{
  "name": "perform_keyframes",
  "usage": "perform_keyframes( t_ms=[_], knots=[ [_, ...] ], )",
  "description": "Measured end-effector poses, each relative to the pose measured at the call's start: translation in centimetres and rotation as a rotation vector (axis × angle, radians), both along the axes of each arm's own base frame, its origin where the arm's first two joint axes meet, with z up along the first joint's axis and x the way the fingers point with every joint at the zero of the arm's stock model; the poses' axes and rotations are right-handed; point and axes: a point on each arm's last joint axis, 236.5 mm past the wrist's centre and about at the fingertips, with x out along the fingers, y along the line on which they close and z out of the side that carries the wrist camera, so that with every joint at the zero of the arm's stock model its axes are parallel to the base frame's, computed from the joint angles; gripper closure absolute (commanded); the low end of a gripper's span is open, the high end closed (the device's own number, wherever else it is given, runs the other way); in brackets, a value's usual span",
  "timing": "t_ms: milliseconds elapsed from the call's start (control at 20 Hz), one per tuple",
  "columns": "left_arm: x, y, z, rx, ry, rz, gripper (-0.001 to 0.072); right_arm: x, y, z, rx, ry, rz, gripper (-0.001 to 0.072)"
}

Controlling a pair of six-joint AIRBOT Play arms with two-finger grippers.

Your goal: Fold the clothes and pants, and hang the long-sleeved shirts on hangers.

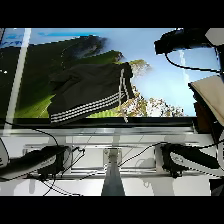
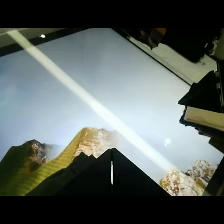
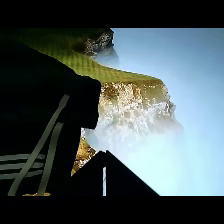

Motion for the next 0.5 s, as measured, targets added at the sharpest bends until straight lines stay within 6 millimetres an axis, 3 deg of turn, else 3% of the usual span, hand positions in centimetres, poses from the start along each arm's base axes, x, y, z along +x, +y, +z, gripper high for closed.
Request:
perform_keyframes(
  t_ms=[250,500],
  knots=[
    [0.0,0.0,0.0,0.000,0.000,0.000,0.0701,0.2,0.0,0.1,0.003,-0.009,-0.001,0.0688],
    [0.0,0.0,0.0,0.000,0.000,0.000,0.0701,1.7,0.4,1.6,0.032,-0.094,-0.009,0.0687]
  ],
)
